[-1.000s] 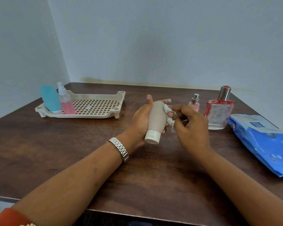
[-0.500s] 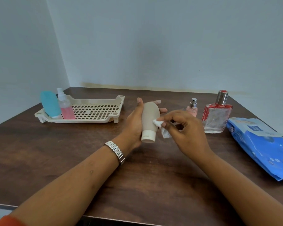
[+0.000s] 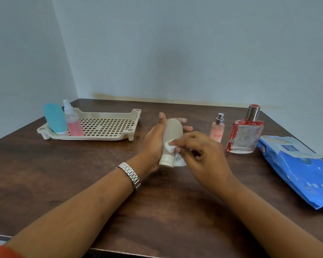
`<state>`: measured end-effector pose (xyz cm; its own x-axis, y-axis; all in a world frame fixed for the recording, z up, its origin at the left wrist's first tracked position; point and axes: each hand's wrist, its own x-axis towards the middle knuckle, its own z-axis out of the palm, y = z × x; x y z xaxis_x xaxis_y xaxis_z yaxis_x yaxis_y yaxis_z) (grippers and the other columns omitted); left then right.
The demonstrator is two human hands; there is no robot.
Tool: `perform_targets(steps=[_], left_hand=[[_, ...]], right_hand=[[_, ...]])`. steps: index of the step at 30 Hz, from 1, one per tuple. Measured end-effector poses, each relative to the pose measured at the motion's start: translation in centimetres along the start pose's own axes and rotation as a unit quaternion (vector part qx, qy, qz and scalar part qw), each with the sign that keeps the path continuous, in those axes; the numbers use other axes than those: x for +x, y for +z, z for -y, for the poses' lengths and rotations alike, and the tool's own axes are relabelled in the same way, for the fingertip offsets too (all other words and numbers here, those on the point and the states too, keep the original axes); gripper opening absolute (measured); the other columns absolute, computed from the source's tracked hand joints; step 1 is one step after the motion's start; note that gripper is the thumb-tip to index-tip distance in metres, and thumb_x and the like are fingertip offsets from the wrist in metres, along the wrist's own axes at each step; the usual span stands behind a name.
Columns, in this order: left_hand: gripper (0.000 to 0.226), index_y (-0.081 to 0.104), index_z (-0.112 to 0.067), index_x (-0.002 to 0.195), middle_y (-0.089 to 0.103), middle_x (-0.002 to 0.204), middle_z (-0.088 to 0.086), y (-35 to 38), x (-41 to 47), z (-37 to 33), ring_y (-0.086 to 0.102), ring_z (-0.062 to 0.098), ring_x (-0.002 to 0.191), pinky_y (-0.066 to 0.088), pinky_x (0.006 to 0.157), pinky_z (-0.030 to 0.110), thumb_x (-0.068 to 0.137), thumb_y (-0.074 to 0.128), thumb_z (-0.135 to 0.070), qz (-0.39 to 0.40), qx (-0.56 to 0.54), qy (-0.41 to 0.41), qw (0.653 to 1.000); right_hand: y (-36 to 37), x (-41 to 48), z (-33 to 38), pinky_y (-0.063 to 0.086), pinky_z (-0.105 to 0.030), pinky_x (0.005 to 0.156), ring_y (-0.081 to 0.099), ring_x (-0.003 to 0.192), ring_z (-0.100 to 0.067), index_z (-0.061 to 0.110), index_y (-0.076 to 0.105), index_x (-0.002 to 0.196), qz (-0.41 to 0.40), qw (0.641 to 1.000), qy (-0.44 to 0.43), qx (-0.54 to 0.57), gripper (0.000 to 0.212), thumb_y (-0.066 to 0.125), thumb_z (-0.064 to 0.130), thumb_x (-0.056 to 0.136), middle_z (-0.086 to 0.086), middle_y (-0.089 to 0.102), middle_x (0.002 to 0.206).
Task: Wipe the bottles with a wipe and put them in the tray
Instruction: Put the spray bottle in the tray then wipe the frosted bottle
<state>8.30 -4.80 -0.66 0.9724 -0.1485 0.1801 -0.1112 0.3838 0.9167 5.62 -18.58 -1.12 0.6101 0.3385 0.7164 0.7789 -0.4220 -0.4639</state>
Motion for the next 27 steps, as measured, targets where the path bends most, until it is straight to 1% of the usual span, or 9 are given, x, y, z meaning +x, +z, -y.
perform_targets(steps=[2, 4, 8, 11, 13, 16, 21, 25, 27], left_hand=[[0.062, 0.062, -0.005, 0.105, 0.069, 0.092, 0.014, -0.1, 0.1, 0.0, 0.065, 0.023, 0.082, 0.055, 0.076, 0.035, 0.099, 0.021, -0.052, -0.009, 0.035, 0.015, 0.999], [0.061, 0.063, -0.007, 0.102, 0.067, 0.087, 0.013, 0.0, 0.1, -0.1, 0.063, 0.023, 0.08, 0.052, 0.078, 0.037, 0.094, 0.025, -0.055, -0.006, 0.037, 0.02, 0.999], [0.063, 0.062, -0.009, 0.101, 0.064, 0.086, 0.012, 0.0, 0.2, -0.1, 0.062, 0.022, 0.077, 0.053, 0.069, 0.033, 0.096, 0.021, -0.056, 0.003, 0.005, -0.002, 1.0], [0.063, 0.064, -0.015, 0.101, 0.064, 0.087, 0.012, 0.0, 0.1, -0.1, 0.06, 0.019, 0.065, 0.051, 0.048, 0.025, 0.097, 0.018, -0.057, -0.008, 0.04, -0.011, 0.999], [0.062, 0.067, -0.017, 0.1, 0.065, 0.084, 0.01, 0.0, 0.0, -0.2, 0.057, 0.016, 0.059, 0.048, 0.043, 0.023, 0.096, 0.019, -0.058, -0.02, 0.051, -0.007, 0.998], [0.059, 0.065, -0.018, 0.103, 0.065, 0.079, 0.005, -0.1, 0.0, -0.5, 0.056, 0.014, 0.06, 0.049, 0.042, 0.023, 0.098, 0.019, -0.054, -0.025, 0.049, 0.005, 0.998], [0.053, 0.061, -0.018, 0.11, 0.066, 0.08, 0.005, -0.2, -0.1, -0.9, 0.056, 0.017, 0.064, 0.049, 0.044, 0.023, 0.099, 0.022, -0.052, -0.029, 0.045, 0.008, 0.999], [0.05, 0.061, -0.019, 0.109, 0.067, 0.078, 0.004, -0.3, -0.2, -0.8, 0.056, 0.017, 0.061, 0.048, 0.044, 0.023, 0.099, 0.024, -0.051, -0.023, 0.044, 0.002, 0.999], [0.05, 0.06, -0.019, 0.109, 0.066, 0.077, 0.004, -0.3, -0.2, -0.8, 0.057, 0.016, 0.06, 0.048, 0.044, 0.023, 0.099, 0.023, -0.051, -0.018, 0.042, -0.001, 0.999]], right_hand=[[-0.1, 0.0, 0.3, 0.044, -0.008, 0.072, 0.058, 0.09, 0.002, 0.022, 0.072, 0.098, 0.06, 0.998, -0.007, 0.023, 0.023, 0.064, 0.005, 0.085, 0.014, 0.063, 0.095], [-0.5, 0.1, 0.4, 0.046, -0.013, 0.073, 0.059, 0.09, -0.003, 0.022, 0.072, 0.095, 0.086, 0.994, 0.007, 0.06, 0.02, 0.062, 0.006, 0.086, 0.013, 0.065, 0.094], [-1.5, 0.7, 0.3, 0.05, -0.021, 0.065, 0.061, 0.078, -0.008, 0.014, 0.068, 0.09, 0.023, 0.97, 0.102, 0.219, 0.021, 0.055, -0.003, 0.089, 0.003, 0.067, 0.088], [-2.1, 1.1, 0.1, 0.05, -0.02, 0.061, 0.061, 0.076, -0.01, 0.014, 0.065, 0.084, -0.024, 0.948, 0.162, 0.272, 0.029, 0.049, -0.01, 0.087, 0.001, 0.066, 0.084], [-2.2, 1.2, 0.0, 0.053, -0.023, 0.061, 0.061, 0.076, -0.012, 0.015, 0.064, 0.084, -0.037, 0.925, 0.213, 0.314, 0.03, 0.048, -0.01, 0.087, 0.001, 0.067, 0.082], [-2.2, 1.3, -0.3, 0.056, -0.03, 0.074, 0.064, 0.083, -0.017, 0.015, 0.063, 0.092, -0.059, 0.87, 0.281, 0.401, 0.033, 0.042, -0.01, 0.09, 0.002, 0.071, 0.086], [-2.3, 1.5, -0.3, 0.057, -0.034, 0.077, 0.065, 0.089, -0.02, 0.013, 0.052, 0.113, -0.062, 0.807, 0.316, 0.495, 0.041, 0.038, -0.016, 0.089, -0.008, 0.066, 0.105], [-2.4, 1.4, -0.3, 0.056, -0.036, 0.075, 0.065, 0.087, -0.022, 0.029, 0.051, 0.115, -0.046, 0.802, 0.3, 0.515, 0.063, 0.038, -0.024, 0.083, -0.014, 0.059, 0.114], [-2.3, 1.3, -0.3, 0.058, -0.031, 0.072, 0.067, 0.09, -0.019, 0.027, 0.054, 0.113, -0.021, 0.815, 0.286, 0.504, 0.059, 0.043, -0.022, 0.083, -0.012, 0.061, 0.113]])
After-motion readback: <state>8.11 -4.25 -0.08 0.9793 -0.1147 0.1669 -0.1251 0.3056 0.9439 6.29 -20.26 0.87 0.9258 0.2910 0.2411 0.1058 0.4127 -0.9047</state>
